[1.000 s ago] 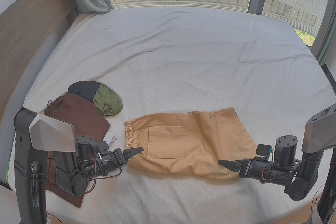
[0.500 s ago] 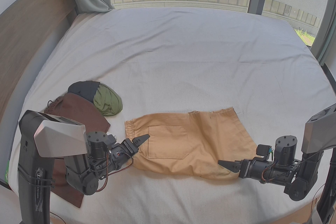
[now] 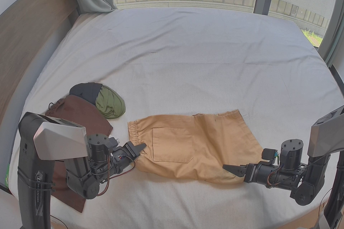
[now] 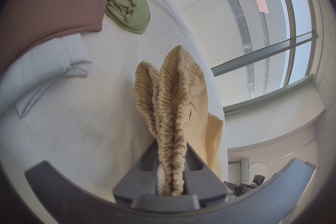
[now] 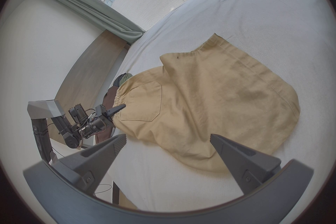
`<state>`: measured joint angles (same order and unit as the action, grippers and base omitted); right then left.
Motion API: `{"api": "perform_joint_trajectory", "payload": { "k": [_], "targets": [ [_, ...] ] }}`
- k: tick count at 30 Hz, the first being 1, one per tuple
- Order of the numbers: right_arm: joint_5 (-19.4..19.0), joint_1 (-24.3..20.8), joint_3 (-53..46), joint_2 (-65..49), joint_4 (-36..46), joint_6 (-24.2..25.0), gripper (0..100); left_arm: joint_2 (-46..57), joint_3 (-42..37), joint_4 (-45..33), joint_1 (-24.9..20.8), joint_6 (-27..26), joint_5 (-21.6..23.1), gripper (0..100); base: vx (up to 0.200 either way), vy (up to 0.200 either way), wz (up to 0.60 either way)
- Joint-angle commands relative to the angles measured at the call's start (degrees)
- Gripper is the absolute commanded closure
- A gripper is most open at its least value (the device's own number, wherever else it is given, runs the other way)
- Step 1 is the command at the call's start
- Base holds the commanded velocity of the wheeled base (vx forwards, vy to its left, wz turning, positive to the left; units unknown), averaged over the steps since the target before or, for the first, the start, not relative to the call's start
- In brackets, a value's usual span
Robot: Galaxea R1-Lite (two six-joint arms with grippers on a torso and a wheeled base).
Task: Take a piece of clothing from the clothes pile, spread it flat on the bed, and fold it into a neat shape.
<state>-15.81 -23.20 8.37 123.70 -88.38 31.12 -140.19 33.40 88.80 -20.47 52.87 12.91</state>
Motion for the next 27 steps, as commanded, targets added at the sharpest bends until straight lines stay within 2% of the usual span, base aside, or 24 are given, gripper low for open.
{"api": "perform_joint_trajectory", "payload": {
  "k": [1,7,12,14,16,20,24,27],
  "targets": [
    [0.1,0.1,0.4,0.6,0.0,0.0,0,2.4,-1.3,0.1,1.0,-0.2,1.2,100,0.0,0.0,0.0],
    [0.1,0.6,0.5,1.0,0.0,0.0,0,6.9,-4.8,0.1,3.9,-0.2,6.5,100,0.0,0.0,0.0],
    [0.1,0.9,0.8,1.5,-0.1,0.0,0,11.3,-8.8,0.1,7.9,-0.2,13.2,100,0.0,0.0,0.0],
    [0.1,0.9,0.8,1.5,-0.1,0.0,0,12.0,-9.4,0.1,8.3,-0.4,14.1,100,0.0,0.0,0.0],
    [0.1,0.9,0.8,1.5,0.0,0.0,0,12.8,-10.6,0.0,9.7,-2.6,17.4,100,0.0,0.0,0.0],
    [0.1,0.9,0.8,1.5,0.0,0.0,0,12.4,-11.8,0.0,11.1,-6.8,18.4,100,0.0,0.0,0.0],
    [0.1,0.9,0.8,1.5,0.0,0.0,0,12.3,-12.7,0.0,12.0,-8.2,19.8,100,0.0,0.0,0.0],
    [0.1,0.9,0.8,1.8,0.0,0.0,0,12.8,-14.7,0.0,13.7,-9.8,24.2,100,0.0,0.0,0.0]
  ]
}}
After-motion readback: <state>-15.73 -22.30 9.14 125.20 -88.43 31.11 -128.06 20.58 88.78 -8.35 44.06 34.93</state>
